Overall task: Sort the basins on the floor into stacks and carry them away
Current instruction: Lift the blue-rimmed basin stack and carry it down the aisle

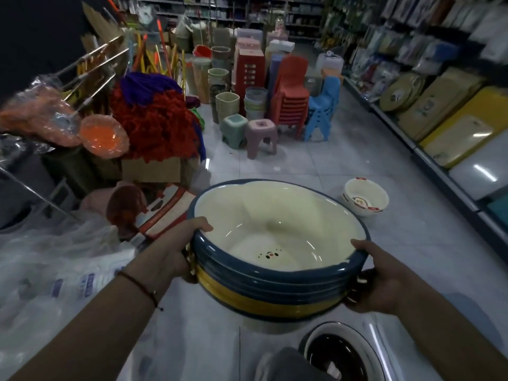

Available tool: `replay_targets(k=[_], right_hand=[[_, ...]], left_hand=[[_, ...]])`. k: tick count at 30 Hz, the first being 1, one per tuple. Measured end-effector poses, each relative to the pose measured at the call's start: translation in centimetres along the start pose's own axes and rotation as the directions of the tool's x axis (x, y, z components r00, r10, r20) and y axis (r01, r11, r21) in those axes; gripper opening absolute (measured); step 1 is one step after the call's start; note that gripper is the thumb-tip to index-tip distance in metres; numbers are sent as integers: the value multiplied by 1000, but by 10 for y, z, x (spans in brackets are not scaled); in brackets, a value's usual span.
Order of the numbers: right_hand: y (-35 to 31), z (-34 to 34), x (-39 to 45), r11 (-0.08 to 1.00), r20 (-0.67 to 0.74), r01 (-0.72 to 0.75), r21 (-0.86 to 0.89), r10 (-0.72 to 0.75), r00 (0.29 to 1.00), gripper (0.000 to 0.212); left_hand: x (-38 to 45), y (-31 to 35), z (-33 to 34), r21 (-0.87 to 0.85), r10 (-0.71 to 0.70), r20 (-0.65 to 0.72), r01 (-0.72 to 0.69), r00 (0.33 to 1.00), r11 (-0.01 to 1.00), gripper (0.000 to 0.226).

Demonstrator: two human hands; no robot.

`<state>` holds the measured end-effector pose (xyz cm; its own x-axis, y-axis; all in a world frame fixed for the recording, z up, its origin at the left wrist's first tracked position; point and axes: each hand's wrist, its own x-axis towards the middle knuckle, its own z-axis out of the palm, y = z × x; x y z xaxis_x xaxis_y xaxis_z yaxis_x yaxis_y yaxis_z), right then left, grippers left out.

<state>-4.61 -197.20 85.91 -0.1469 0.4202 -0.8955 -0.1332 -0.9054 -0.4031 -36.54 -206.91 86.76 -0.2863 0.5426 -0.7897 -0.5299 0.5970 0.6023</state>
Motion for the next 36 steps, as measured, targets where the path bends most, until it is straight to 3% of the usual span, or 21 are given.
replay_targets(k=[6, 12, 16, 18, 26, 29, 34, 36], right_hand=[[-93, -3, 62, 998, -47, -14, 61, 17, 999, 73], [-208, -9, 125, 999, -96, -13, 39, 17, 995, 94], [-291, -6, 141, 997, -94, 60, 56, -54, 994, 88], [-330, 4, 150, 996, -96, 80, 46, -75, 993, 95], [-468, 94, 228, 995, -145, 99, -16, -101, 984, 110], [-511, 134, 272, 996, -126, 65, -67, -73, 989, 107], [-583, 211, 344, 995, -127, 22, -94, -34, 991, 101], [-612, 241, 362, 996, -107, 34, -88, -43, 993, 97]], left_hand=[[80, 66, 71, 120, -32, 36, 28, 999, 992, 68], [163, 138, 163, 177, -52, 18, 48, 999, 983, 68], [209, 194, 210, 170, -51, 37, 44, 998, 985, 85], [229, 218, 227, 126, -42, 45, 37, 998, 991, 87], [327, 319, 250, 39, -33, -23, 34, 999, 999, 82], [375, 364, 252, -7, -41, -50, 41, 998, 999, 76], [461, 446, 252, -65, -129, -145, 121, 981, 991, 88], [482, 482, 254, -64, -104, -180, 94, 978, 994, 86]])
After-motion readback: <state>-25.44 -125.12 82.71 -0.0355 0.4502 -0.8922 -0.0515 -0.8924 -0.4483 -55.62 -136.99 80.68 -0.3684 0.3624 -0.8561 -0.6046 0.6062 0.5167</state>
